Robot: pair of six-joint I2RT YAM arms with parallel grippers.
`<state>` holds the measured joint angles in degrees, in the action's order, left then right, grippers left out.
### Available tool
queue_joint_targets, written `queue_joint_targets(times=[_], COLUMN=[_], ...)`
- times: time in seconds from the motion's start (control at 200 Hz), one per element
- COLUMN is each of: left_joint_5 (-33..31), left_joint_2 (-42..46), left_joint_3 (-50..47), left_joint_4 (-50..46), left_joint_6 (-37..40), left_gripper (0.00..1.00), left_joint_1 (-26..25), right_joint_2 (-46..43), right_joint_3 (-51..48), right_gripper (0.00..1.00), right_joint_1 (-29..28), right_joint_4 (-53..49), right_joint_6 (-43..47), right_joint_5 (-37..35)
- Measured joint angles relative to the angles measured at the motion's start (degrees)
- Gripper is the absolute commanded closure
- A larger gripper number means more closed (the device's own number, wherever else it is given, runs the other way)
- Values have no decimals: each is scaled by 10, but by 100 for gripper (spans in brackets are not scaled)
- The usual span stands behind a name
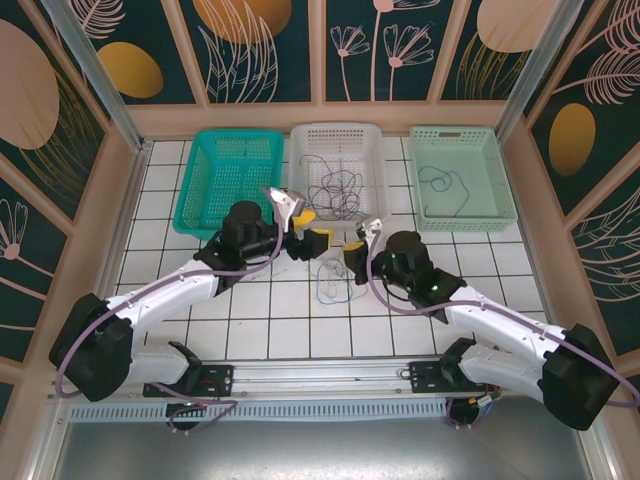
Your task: Untangle the cables
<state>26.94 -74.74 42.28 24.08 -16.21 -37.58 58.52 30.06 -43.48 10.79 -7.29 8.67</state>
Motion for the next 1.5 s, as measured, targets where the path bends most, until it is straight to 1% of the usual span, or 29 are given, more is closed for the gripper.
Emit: queue_joint_targets(times=[0.17, 0.34, 0.405, 0.44, 0.51, 0.58, 0.711, 0.826, 0.951, 0.971, 0.996, 1.061, 1.066, 1.076, 1.086, 1.091, 1.106, 1.131, 1.161, 1.216, 1.276, 1.391, 1.496], left_joint_5=[41, 63, 71, 74, 78, 82, 86, 87, 88, 88, 87, 83, 83, 82, 80, 80, 79, 75, 70, 62, 52, 31, 8], left_joint_2=[-11, -36, -45, -50, -57, -63, -71, -77, -79, -79, -79, -79, -79, -79, -79, -79, -79, -79, -79, -76, -67, -45, -35], left_joint_3=[-8, -8, -8, -8, -8, -8, -7, -5, -5, -5, -5, -3, -3, -3, -3, -3, -3, -2, -2, -1, 0, 3, 15], left_joint_4=[3, 3, 3, 3, 3, 4, 7, 12, 27, 28, 31, 33, 33, 33, 33, 34, 35, 37, 38, 41, 43, 54, 57], left_joint_6=[12, 27, 31, 33, 37, 42, 40, 40, 33, 30, 29, 23, 22, 21, 20, 20, 17, 13, 8, -3, -16, -44, -72], left_gripper=[27, 31, 35, 40, 56, 69, 88, 100, 100, 100, 100, 100, 100, 100, 100, 100, 100, 100, 100, 100, 100, 100, 100], left_joint_1=[-8, -25, -31, -34, -37, -38, -38, -39, -40, -40, -40, -40, -40, -40, -40, -40, -40, -40, -40, -40, -40, -40, -40], right_joint_2=[-15, -22, -22, -22, -22, -22, -29, -34, -34, -34, -34, -34, -34, -34, -34, -34, -34, -34, -34, -35, -39, -64, -114], right_joint_3=[3, 9, 10, 10, 11, 11, 11, 11, 11, 11, 11, 11, 11, 11, 11, 11, 11, 11, 11, 11, 11, 9, -7], right_gripper=[100, 100, 100, 100, 100, 100, 100, 100, 100, 98, 92, 70, 66, 64, 59, 59, 54, 48, 43, 37, 34, 32, 31], right_joint_1=[5, 9, 10, 11, 11, 11, 12, 12, 17, 18, 19, 19, 19, 19, 19, 19, 20, 20, 20, 22, 22, 22, 22], right_joint_4=[-12, -14, -17, -17, -17, -17, -17, -17, -18, -18, -19, -23, -24, -25, -26, -26, -30, -33, -39, -51, -63, -71, -65], right_joint_6=[0, 5, 7, 8, 9, 9, 9, 9, 10, 10, 10, 10, 8, 10, 11, 10, 7, 9, 9, 9, 9, 10, 10], right_joint_5=[0, 1, 1, 1, 4, 4, 5, 9, 15, 15, 15, 10, 8, 5, 3, 2, -3, -14, -31, -66, -99, -136, -152])
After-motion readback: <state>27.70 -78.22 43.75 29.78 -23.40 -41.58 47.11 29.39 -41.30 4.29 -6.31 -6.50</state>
